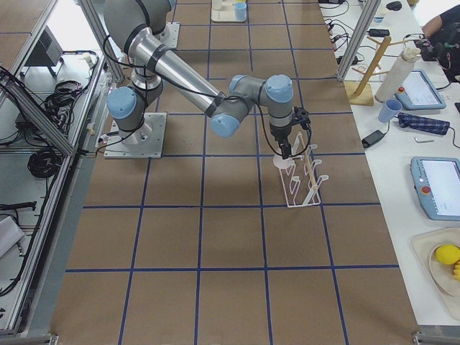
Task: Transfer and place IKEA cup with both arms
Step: 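Move the right gripper over the pink cup on the wire rack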
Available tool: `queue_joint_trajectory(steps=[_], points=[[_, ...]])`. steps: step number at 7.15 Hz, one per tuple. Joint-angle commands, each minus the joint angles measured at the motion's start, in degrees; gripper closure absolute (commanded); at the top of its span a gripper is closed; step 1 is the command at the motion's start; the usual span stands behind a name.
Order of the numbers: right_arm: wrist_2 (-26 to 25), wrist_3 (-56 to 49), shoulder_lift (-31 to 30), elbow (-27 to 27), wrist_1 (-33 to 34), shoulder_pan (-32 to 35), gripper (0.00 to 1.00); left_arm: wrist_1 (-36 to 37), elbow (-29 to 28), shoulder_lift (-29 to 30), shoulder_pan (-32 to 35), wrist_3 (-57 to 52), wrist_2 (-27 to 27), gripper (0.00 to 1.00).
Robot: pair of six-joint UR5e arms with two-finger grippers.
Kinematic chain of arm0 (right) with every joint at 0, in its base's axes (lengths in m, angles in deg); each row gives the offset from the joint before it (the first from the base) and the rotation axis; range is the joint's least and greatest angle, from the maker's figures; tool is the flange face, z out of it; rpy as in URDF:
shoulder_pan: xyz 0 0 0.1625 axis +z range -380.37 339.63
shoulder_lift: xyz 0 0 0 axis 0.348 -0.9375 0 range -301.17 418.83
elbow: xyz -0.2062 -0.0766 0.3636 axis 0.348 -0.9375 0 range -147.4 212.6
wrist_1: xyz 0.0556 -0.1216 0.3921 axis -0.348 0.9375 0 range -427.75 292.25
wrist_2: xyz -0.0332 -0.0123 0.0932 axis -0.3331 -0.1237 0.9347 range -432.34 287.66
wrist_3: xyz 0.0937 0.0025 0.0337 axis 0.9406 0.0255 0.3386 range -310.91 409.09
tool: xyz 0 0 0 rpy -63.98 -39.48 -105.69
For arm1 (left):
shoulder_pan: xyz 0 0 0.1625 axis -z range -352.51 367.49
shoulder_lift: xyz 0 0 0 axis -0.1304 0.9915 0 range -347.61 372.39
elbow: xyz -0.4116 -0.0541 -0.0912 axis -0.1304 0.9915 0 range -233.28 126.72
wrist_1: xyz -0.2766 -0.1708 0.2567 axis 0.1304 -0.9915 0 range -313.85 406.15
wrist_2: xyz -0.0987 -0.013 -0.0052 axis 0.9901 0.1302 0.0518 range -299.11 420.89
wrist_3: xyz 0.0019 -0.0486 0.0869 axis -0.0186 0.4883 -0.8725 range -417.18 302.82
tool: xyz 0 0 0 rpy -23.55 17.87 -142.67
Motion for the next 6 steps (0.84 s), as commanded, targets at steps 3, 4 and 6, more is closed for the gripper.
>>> queue_joint_trajectory(steps=[3,4,6], points=[[0.46,0.04,1.6,-0.89,0.78,0.09,0.0,0.0,0.15,-0.17,-0.04,0.0,0.0,0.0],[0.46,0.04,1.69,-0.89,0.78,0.09,0.04,0.0,0.23,-0.26,-0.04,0.0,0.0,0.0],[0.46,0.04,1.69,-0.89,0.78,0.09,0.11,0.0,0.41,-0.35,-0.04,0.0,0.0,0.0]])
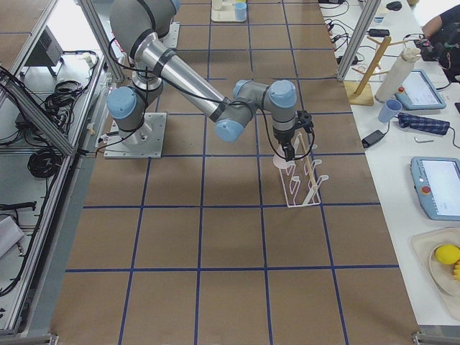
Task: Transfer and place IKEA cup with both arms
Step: 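Lower the right gripper and close it on the pink cup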
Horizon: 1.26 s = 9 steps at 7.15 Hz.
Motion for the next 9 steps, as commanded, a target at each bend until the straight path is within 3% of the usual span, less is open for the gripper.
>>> queue_joint_trajectory(steps=[1,3,4,6,9], points=[[0.0,0.0,0.03,0.0,0.0,0.0,0.23,0.0,0.1,-0.05,0.0,0.0,0.0,0.0],[-0.26,-0.08,-0.49,-0.09,0.0,0.0,0.72,0.0,0.01,-0.05,0.0,0.0,0.0,0.0],[-0.52,-0.08,-0.67,-0.09,0.0,0.09,0.87,0.0,0.01,-0.05,0.09,0.0,0.0,0.0],[-0.87,-0.35,-0.76,-0.62,-0.26,0.18,1.0,0.0,0.01,-0.05,0.0,0.0,0.0,0.0],[-1.92,-0.44,-1.46,-3.95,-3.77,0.18,1.0,0.0,-0.07,-0.05,0.0,0.0,0.0,0.0]])
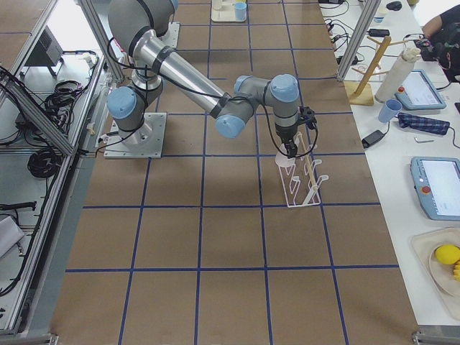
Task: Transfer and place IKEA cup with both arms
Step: 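Lower the right gripper and close it on the pink cup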
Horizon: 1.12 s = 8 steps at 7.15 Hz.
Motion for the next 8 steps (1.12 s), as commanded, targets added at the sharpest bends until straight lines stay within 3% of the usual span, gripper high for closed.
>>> queue_joint_trajectory(steps=[1,5,7,8], points=[[-0.7,-0.04,-1.85,-1.52,-3.87,0.0,1.0,0.0,-0.2,0.0,0.0,0.04,0.0,0.0],[-0.97,-0.13,-8.7,-1.95,-10.02,0.09,1.0,0.0,-0.82,0.09,-0.18,-0.14,0.0,0.0],[-0.27,-0.04,-12.57,-3.36,-17.29,0.35,1.0,0.0,-0.82,0.0,-0.18,-0.14,0.61,0.0],[0.0,0.66,-14.94,-3.36,-21.51,2.36,1.0,0.0,-0.73,-0.17,-0.27,-0.14,3.83,0.0]])
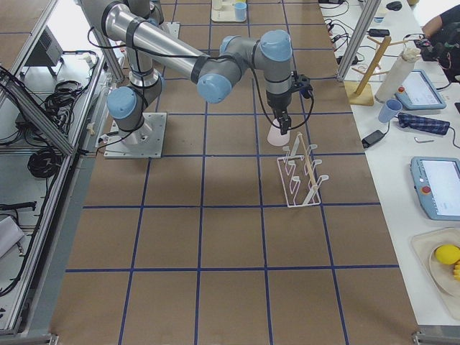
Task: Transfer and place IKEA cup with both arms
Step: 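Lift the pink cup with the right gripper while the left gripper approaches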
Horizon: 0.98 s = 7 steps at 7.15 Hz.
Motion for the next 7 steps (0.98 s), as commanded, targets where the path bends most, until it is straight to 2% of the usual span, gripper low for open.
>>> queue_joint_trajectory(steps=[1,2,4,5,7], points=[[0.34,4.81,-4.09,-0.21,-7.18,5.83,1.0,-0.17,0.32,-0.48,-0.24,-0.09,5.33,0.0],[0.25,15.38,-4.28,-0.21,-7.81,11.0,1.0,-0.52,0.58,-0.57,-0.85,-0.09,7.8,0.0],[1.38,30.28,-4.28,0.06,-7.65,21.29,1.0,-2.97,1.9,-1.01,-4.27,-0.09,20.15,0.0],[5.05,37.48,-4.28,0.14,-7.82,24.99,1.0,-3.34,4.25,-0.49,-4.28,-0.09,28.48,0.0],[19.42,45.96,-6.63,0.14,-11.05,27.05,1.0,-1.68,13.11,-1.71,-4.37,-0.18,48.41,0.0]])
